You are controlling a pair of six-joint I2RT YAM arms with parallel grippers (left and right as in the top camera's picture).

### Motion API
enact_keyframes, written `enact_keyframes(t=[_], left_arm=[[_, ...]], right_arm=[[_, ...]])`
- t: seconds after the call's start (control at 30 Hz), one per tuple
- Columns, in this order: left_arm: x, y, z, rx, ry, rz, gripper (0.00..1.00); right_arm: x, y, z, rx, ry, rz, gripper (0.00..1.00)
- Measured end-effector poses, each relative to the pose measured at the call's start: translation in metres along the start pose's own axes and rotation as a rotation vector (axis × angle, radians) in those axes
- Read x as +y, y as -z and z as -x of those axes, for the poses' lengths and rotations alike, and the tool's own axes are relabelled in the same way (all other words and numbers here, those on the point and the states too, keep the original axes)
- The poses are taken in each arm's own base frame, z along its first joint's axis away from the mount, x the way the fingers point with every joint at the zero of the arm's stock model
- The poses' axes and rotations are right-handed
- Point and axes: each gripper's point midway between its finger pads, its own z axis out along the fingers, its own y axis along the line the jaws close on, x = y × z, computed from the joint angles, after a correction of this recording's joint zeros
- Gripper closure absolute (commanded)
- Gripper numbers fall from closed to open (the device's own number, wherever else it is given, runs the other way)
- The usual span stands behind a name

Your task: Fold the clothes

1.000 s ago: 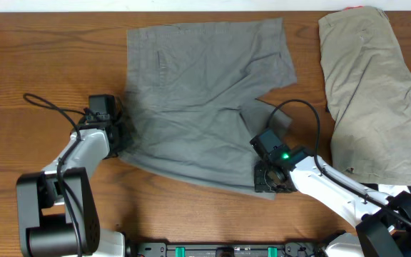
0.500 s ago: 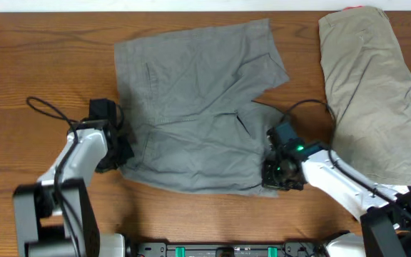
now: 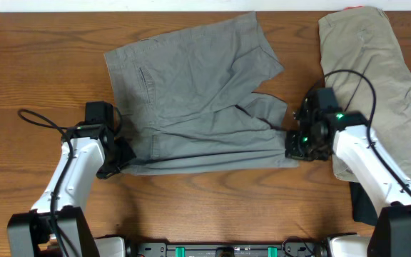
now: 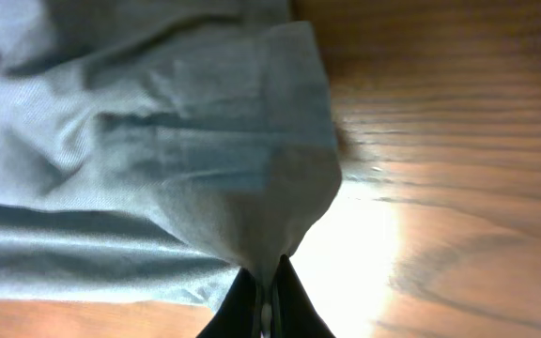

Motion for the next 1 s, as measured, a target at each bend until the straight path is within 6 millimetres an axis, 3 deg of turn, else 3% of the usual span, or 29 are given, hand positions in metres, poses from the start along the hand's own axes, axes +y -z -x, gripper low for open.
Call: enact_keyframes(t=[0.27,0.6,0.8,0.9,1.0], left_arm=[[-0.001,0.035,-0.013,-0.042,0.0,-0.072,0.94],[0.016,0.101,-0.05,-0.197,0.019,-0.179,0.94],[0.021,0.127,-0.061,-0.32,0.057,-0.264,0.94],[0.019,0.136,-0.058,-0.371,0.067,-0.298,0.94],[0.015,0.14,-0.049,-0.405,0.074,-0.317,0.94]], right_arm=[[0.004,0.042,0.013,-0.036,0.053,-0.02,0.99],[0.005,0.096,-0.011,-0.155,0.084,-0.022,0.99],[0.006,0.12,-0.02,-0.244,0.099,-0.012,0.99],[0.01,0.128,-0.01,-0.311,0.111,0.001,0.99],[0.019,0.134,0.016,-0.408,0.13,0.027,0.99]])
